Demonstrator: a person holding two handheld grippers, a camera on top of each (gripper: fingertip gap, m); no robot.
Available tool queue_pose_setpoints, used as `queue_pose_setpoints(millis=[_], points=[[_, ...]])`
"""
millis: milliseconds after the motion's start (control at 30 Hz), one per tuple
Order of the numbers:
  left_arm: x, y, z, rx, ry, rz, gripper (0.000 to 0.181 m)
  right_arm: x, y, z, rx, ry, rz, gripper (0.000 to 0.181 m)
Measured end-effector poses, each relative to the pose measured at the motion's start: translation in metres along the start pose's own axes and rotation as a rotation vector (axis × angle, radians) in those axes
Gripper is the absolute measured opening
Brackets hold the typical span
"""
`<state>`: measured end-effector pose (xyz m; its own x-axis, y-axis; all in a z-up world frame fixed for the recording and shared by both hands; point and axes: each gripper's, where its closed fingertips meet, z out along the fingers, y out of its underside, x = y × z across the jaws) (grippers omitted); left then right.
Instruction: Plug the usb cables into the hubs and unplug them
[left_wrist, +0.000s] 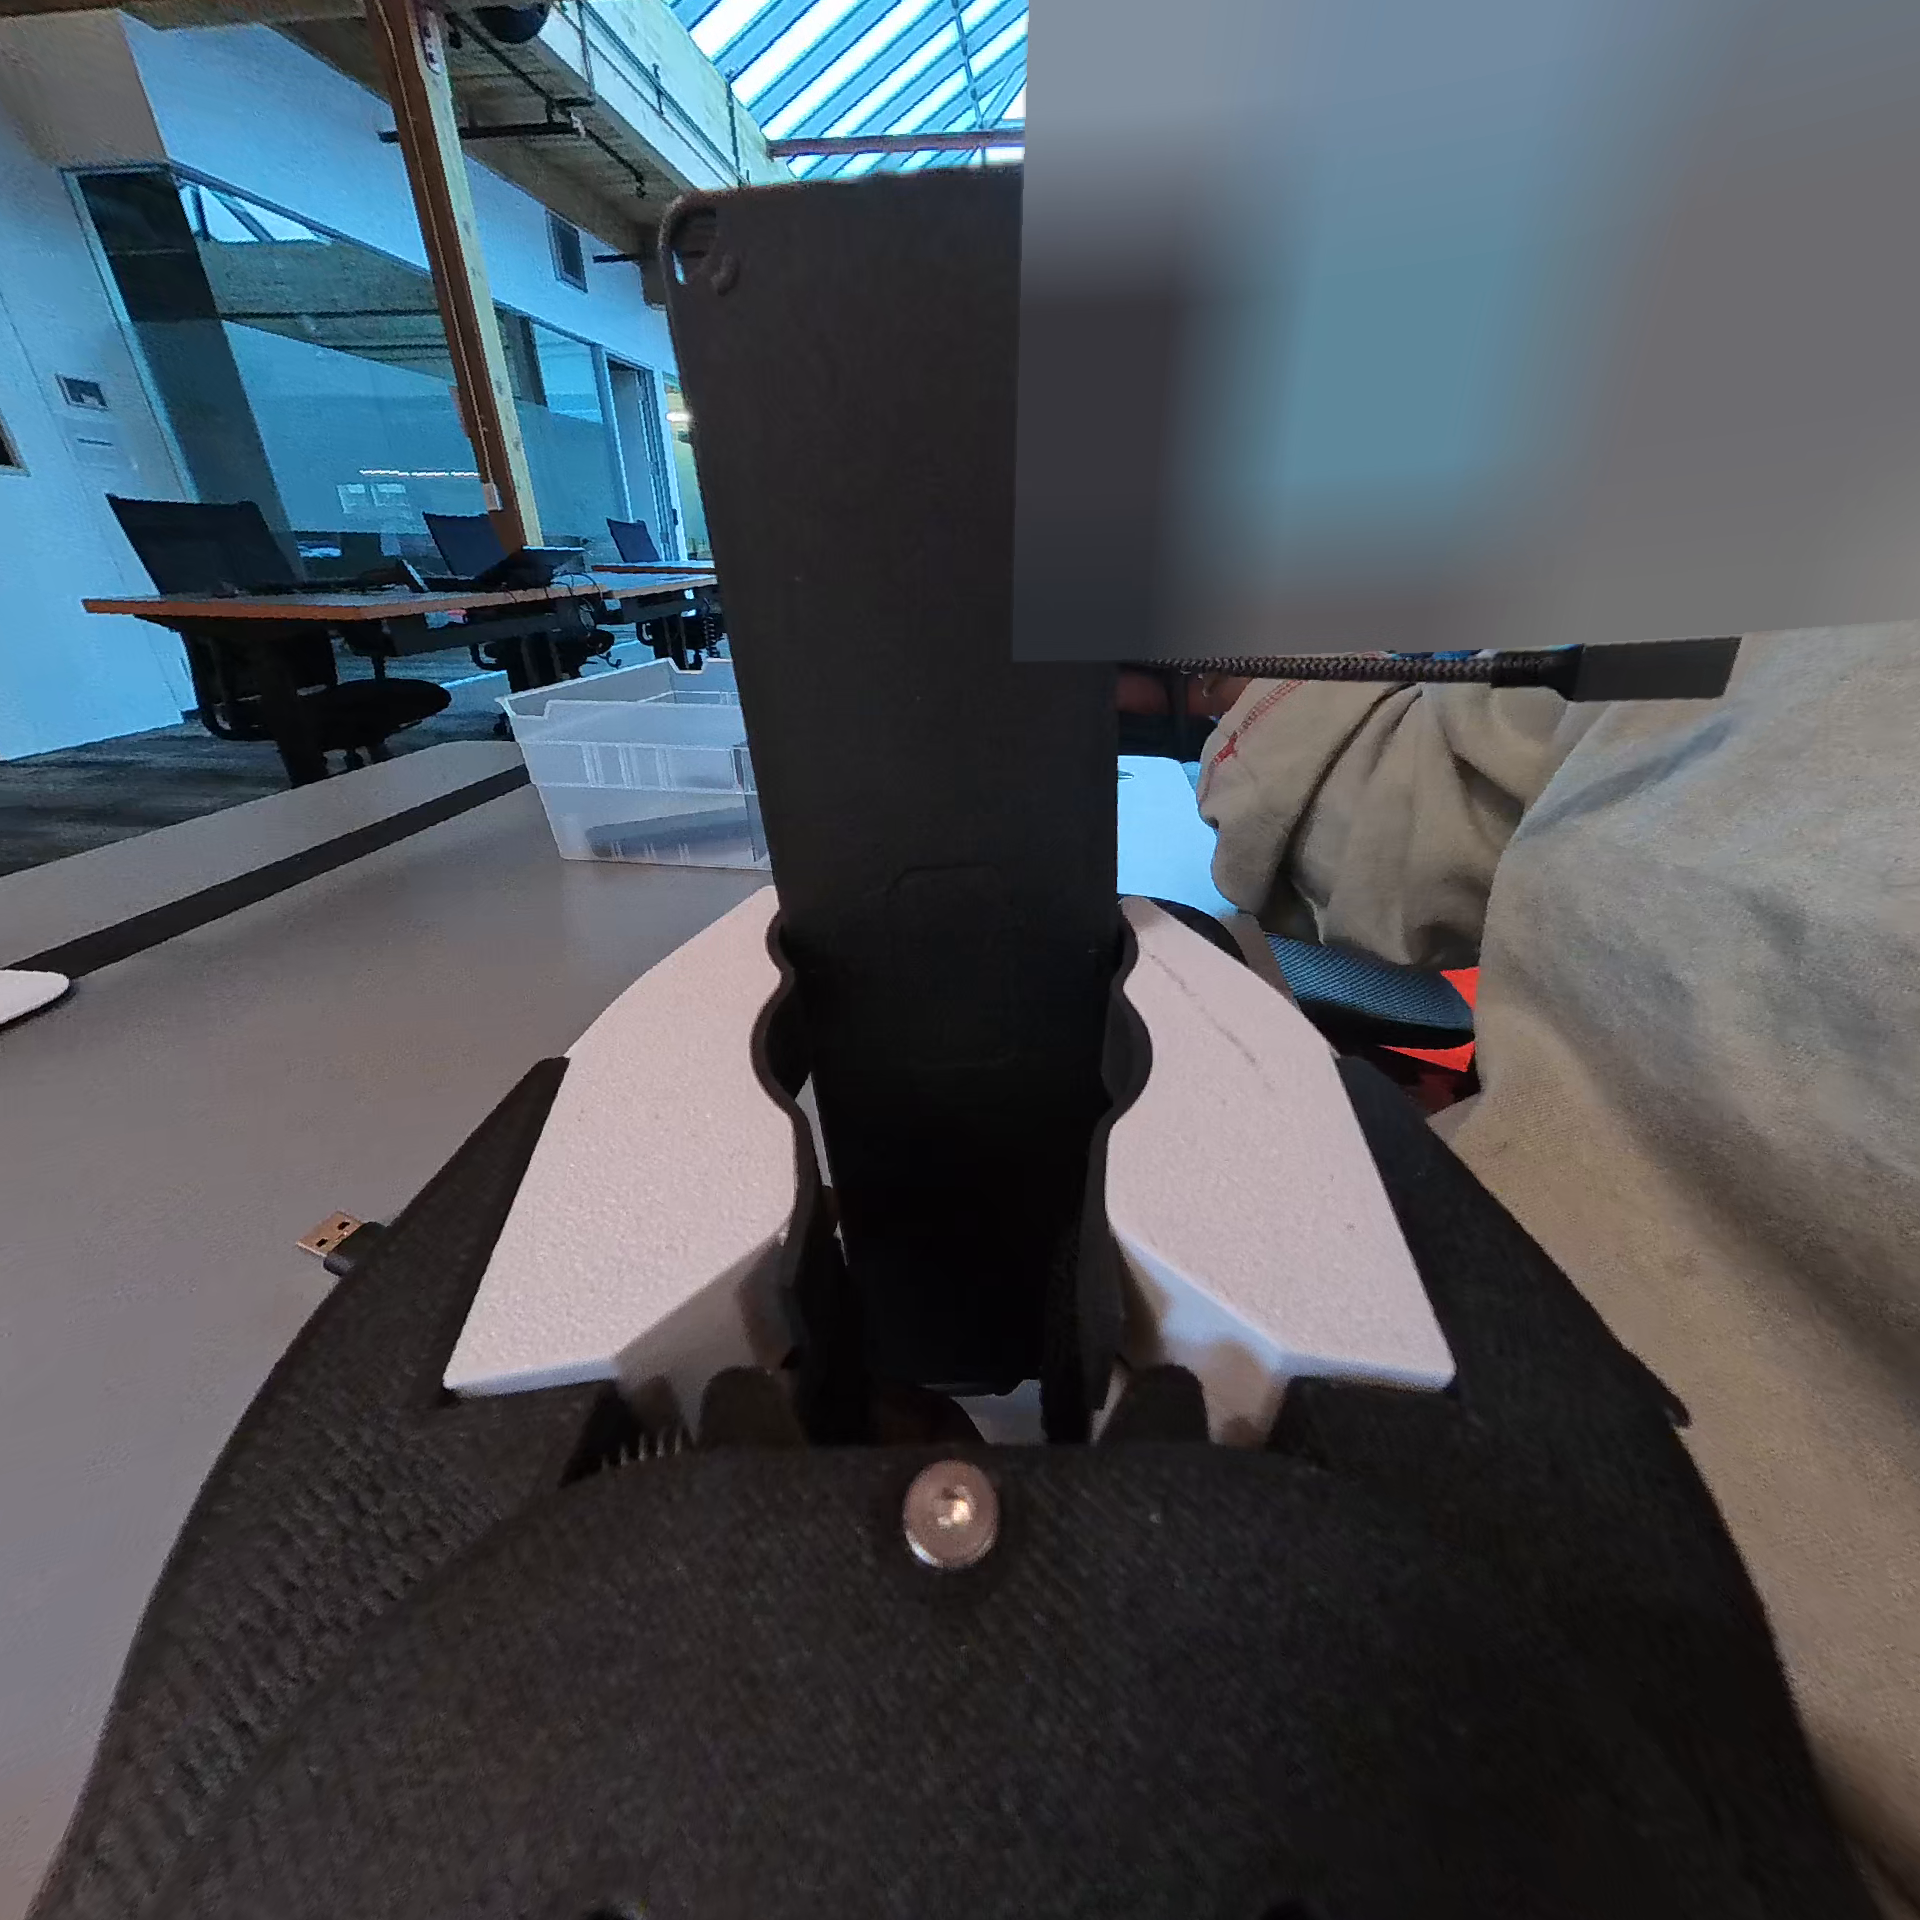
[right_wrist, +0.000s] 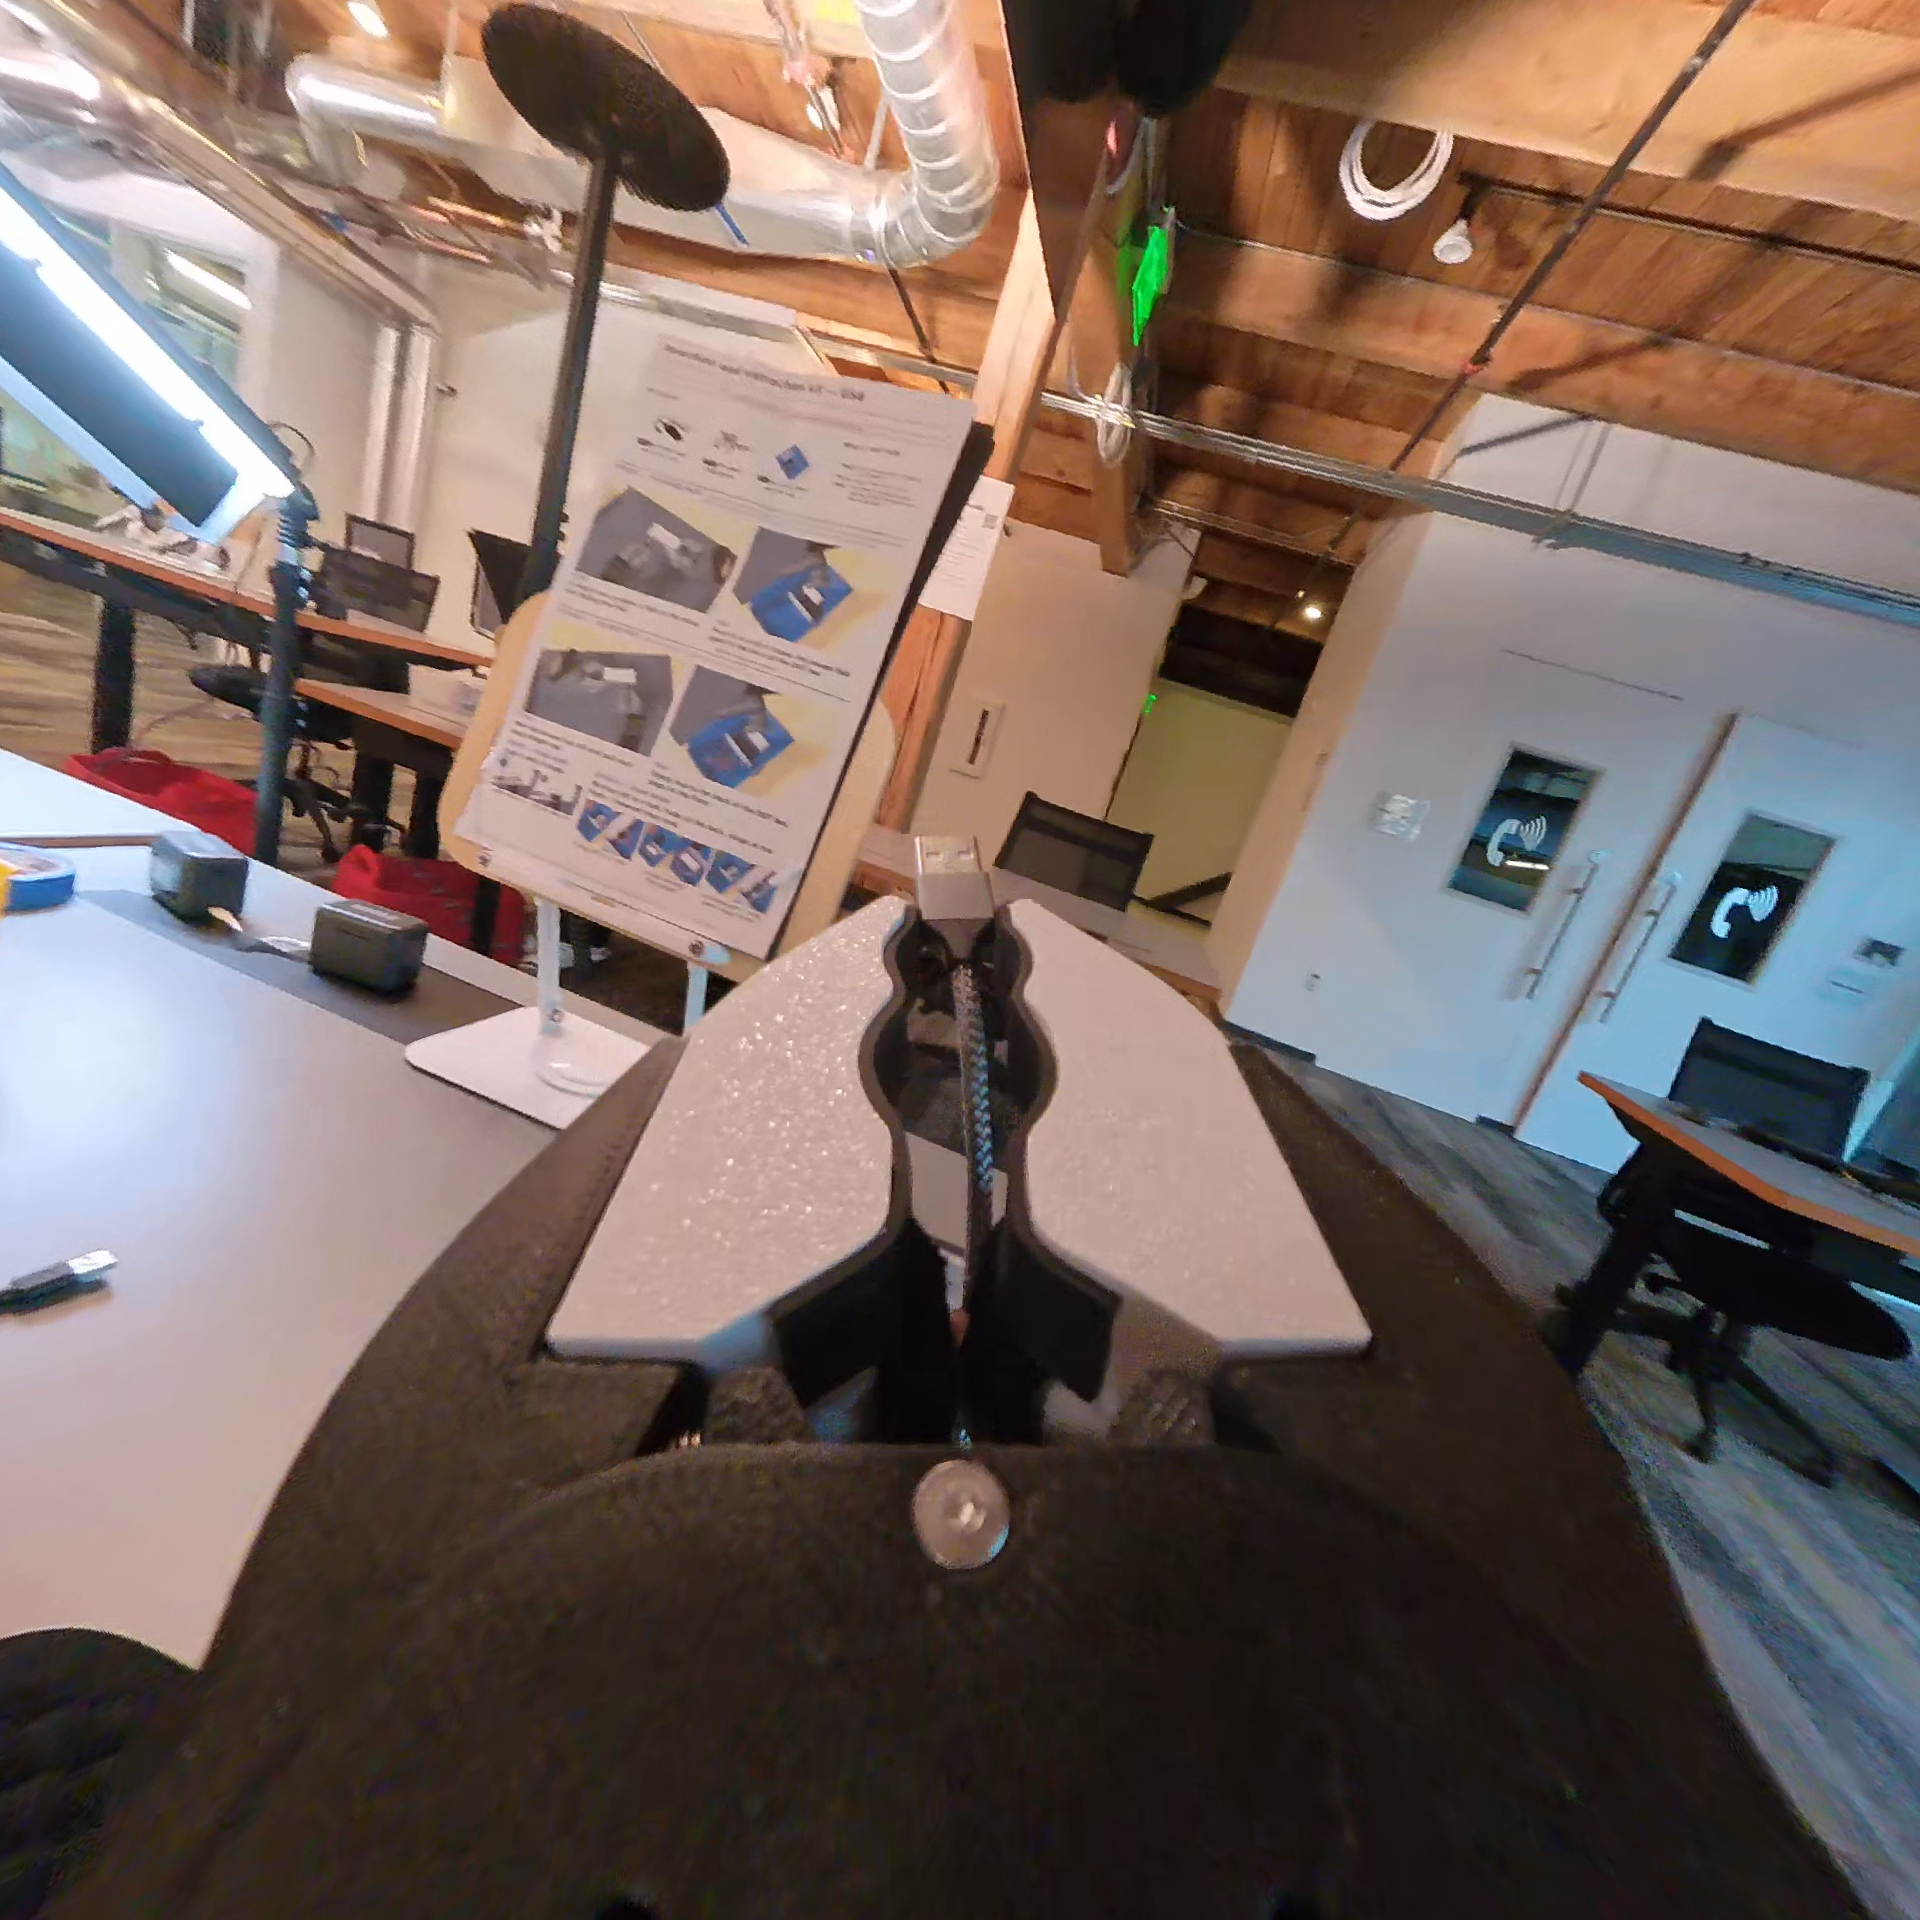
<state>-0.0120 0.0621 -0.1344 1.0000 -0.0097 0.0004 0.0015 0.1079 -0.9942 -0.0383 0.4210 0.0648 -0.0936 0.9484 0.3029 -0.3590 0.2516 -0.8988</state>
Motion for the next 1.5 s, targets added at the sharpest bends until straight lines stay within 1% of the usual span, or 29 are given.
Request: queue_pose_setpoints(millis=[67,133,300,400,467,533,567,600,633,700,800,867,900,967,1033,1067,1100,1133,1200,1300,1400,1467,1500], points=[[0.001,0.0,0.0,-0.003,0.002,0.005,0.054,0.001,0.012,0.001,-0.028,0.008,0.004,0.013],[0.0,0.001,0.0,-0.004,0.0,0.004,0.054,0.001,0.032,0.002,-0.075,0.017,0.014,0.013],[-0.001,0.0,0.0,0.0,-0.005,-0.002,0.054,-0.008,0.1,0.003,-0.217,-0.022,0.125,0.013],[-0.001,0.0,0.0,0.0,-0.006,-0.002,0.054,-0.028,0.155,-0.004,-0.415,-0.142,0.102,0.013],[-0.001,0.001,0.0,-0.001,-0.005,-0.003,0.054,-0.044,0.198,-0.018,-0.622,-0.251,0.07,0.013],[-0.001,0.001,0.0,-0.003,-0.005,-0.005,0.054,-0.051,0.234,-0.033,-0.824,-0.298,-0.002,0.015],[-0.001,0.001,0.0,-0.002,-0.006,-0.006,0.054,-0.052,0.247,-0.039,-0.9,-0.311,-0.04,0.02],[-0.001,0.001,0.0,-0.002,-0.007,-0.007,0.054,-0.053,0.255,-0.043,-0.949,-0.317,-0.066,0.028],[-0.002,0.001,0.0,-0.002,-0.008,-0.009,0.054,-0.054,0.258,-0.043,-0.969,-0.315,-0.079,0.033],[-0.002,0.001,0.0,0.0,-0.01,-0.013,0.054,-0.053,0.252,-0.039,-0.949,-0.297,-0.077,0.039],[-0.003,0.001,0.0,0.001,-0.013,-0.018,0.054,-0.049,0.23,-0.03,-0.87,-0.243,-0.059,0.04],[-0.003,0.001,0.0,-0.001,-0.012,-0.019,0.054,-0.054,0.201,-0.022,-0.775,-0.225,-0.023,0.039],[-0.003,0.001,0.001,-0.003,-0.011,-0.019,0.054,-0.066,0.177,-0.015,-0.682,-0.256,0.017,0.039],[-0.003,0.002,0.001,-0.007,-0.01,-0.018,0.054,-0.107,0.113,-0.002,-0.404,-0.401,0.124,0.038],[-0.002,0.002,0.001,-0.01,-0.008,-0.013,0.054,-0.161,0.047,-0.001,-0.131,-0.621,0.211,0.036],[-0.002,0.002,0.001,-0.012,-0.008,-0.01,0.054,-0.189,0.023,-0.004,-0.046,-0.736,0.233,0.035],[-0.001,0.002,0.002,-0.013,-0.007,-0.005,0.054,-0.218,0.008,-0.007,-0.002,-0.846,0.239,0.035],[-0.001,0.003,0.002,-0.016,-0.006,0.001,0.054,-0.247,0.0,-0.01,0.01,-0.949,0.229,0.036],[0.001,0.004,0.003,-0.024,-0.003,0.015,0.054,-0.299,-0.003,-0.011,-0.014,-1.109,0.173,0.035],[0.003,0.005,0.004,-0.036,-0.001,0.031,0.054,-0.354,0.005,-0.01,-0.077,-1.264,0.107,0.036],[0.003,0.006,0.004,-0.042,-0.002,0.038,0.054,-0.381,0.015,-0.008,-0.123,-1.339,0.103,0.024],[0.003,0.005,0.004,-0.039,-0.001,0.039,0.054,-0.383,0.015,-0.006,-0.105,-1.355,0.136,0.017],[0.004,0.005,0.003,-0.035,0.003,0.037,0.054,-0.383,0.016,-0.007,-0.104,-1.365,0.152,0.017]])
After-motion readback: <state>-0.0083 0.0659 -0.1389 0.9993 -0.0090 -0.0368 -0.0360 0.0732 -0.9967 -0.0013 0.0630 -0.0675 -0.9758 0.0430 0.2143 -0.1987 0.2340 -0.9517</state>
